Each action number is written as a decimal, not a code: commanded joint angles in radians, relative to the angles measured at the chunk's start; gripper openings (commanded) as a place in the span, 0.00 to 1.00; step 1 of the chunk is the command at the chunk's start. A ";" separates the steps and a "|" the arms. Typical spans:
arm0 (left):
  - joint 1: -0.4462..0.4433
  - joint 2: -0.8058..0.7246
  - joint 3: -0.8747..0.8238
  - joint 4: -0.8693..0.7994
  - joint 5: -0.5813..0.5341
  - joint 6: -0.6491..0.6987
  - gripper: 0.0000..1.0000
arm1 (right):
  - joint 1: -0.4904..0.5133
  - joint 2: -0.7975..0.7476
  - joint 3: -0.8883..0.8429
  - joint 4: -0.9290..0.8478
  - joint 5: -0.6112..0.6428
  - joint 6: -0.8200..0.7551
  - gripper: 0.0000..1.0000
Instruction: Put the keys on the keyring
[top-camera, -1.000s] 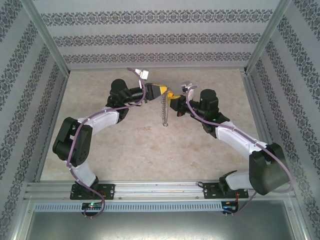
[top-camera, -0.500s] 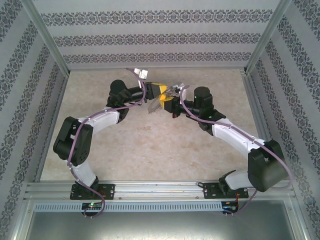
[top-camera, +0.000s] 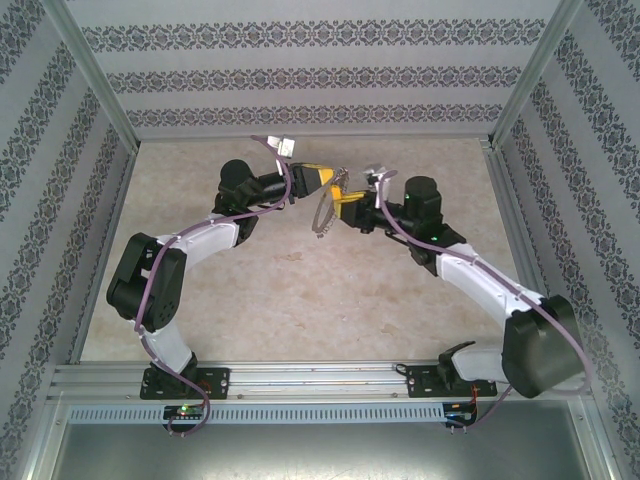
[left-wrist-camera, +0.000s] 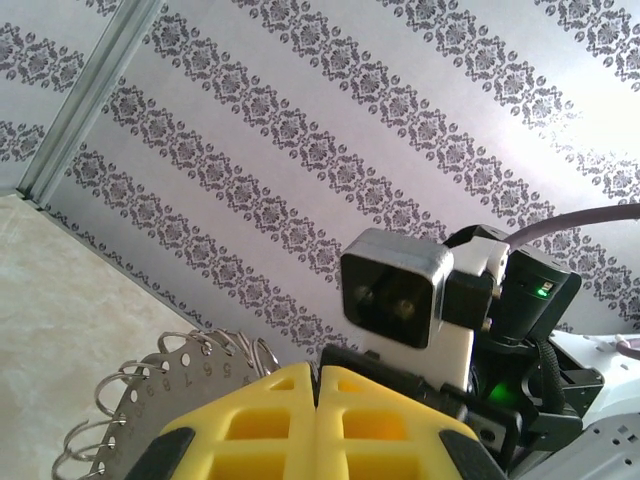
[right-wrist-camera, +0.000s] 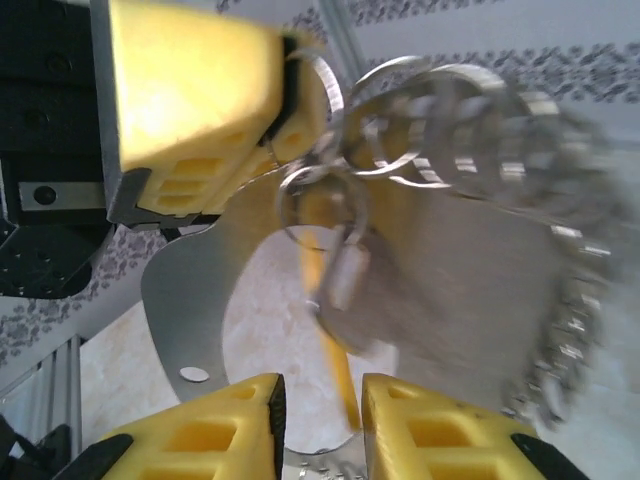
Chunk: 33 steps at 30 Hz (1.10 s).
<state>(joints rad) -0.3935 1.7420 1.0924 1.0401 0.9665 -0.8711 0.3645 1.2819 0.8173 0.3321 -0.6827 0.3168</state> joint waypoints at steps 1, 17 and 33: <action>-0.011 0.001 -0.003 0.103 -0.032 -0.024 0.00 | -0.045 -0.080 -0.029 0.044 -0.031 0.065 0.29; -0.012 0.002 -0.048 0.206 -0.118 -0.119 0.00 | -0.078 0.092 0.093 0.405 -0.026 0.469 0.44; -0.012 0.019 -0.039 0.223 -0.116 -0.141 0.00 | -0.038 0.238 0.147 0.575 -0.079 0.615 0.38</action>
<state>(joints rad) -0.3935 1.7550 1.0401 1.1648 0.8581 -1.0004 0.3119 1.5143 0.9325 0.8433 -0.7311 0.9195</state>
